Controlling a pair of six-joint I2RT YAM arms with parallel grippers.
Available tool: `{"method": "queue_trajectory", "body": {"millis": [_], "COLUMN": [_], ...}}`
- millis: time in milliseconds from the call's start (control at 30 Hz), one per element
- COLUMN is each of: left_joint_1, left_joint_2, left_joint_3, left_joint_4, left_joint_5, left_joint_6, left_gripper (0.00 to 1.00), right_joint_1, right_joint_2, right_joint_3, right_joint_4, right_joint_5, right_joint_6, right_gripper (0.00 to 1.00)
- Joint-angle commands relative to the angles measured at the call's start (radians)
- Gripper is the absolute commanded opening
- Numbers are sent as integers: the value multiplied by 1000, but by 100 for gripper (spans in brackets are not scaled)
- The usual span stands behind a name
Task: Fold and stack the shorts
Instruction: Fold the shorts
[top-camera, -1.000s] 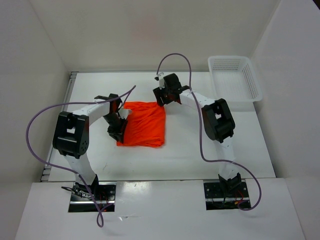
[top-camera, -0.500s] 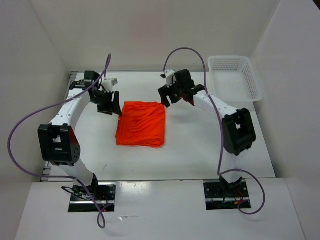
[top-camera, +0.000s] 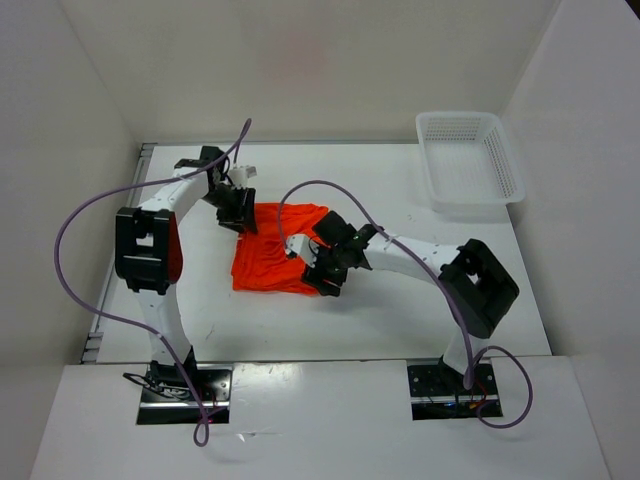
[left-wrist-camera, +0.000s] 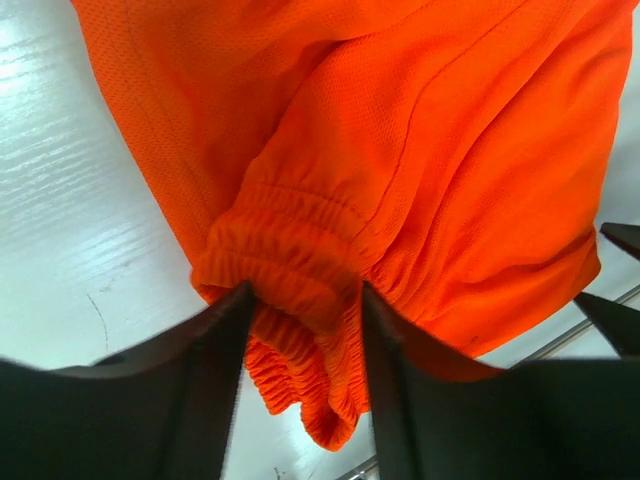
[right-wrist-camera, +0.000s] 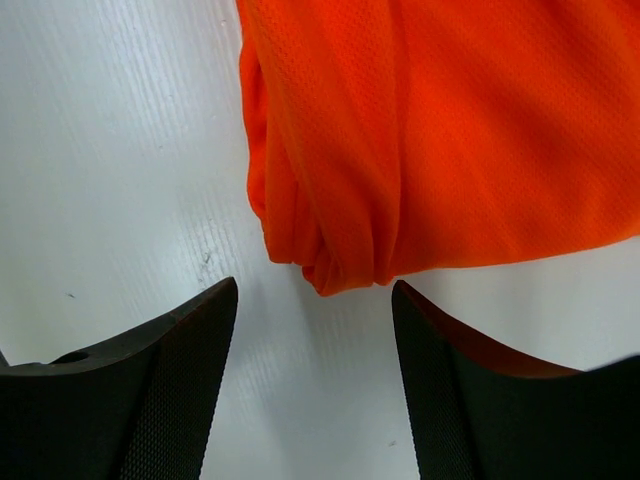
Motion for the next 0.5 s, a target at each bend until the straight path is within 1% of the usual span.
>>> {"method": "queue_trajectory", "body": {"millis": [0,33,67,133,167,267,300,367,400,433,467], "left_joint_1": [-6,-6,-6,-6,-6,-6,-6,-6,-6,-6,-6], "left_joint_2": [-4,-4,5,5,16,16,16,16,16,16,5], "left_joint_3": [-8,-8,-8,-8,-8,-17,-17,-17,-17,-17,-17], "left_joint_4": [8,8,8,8,8,18,29,38,50,51,64], "left_joint_5": [25,25,25,25,25,35,35,35,35,35,35], "left_joint_6": [6,6,6,6,6,6,6,6,6,6,6], "left_gripper": [50,42,38,31,24,16,12,9,9,5,4], "right_joint_1": [10,10,10,10,10,10,10,10,10,10,10], "right_joint_2": [-64,-64,-50,-36,-22,-2,-2,7,7,7,16], "right_joint_3": [-3,-12,-12,-37,-37,-51,-51,-51,-42,-41,-41], "right_joint_4": [40,52,66,113,124,153,153,153,153,153,162], "right_joint_5": [29,38,56,90,119,154,154,139,127,127,127], "right_joint_6": [9,21,38,83,83,83,83,83,98,109,120], "right_gripper": [68,66,62,55,51,45,43,38,31,25,20]}}
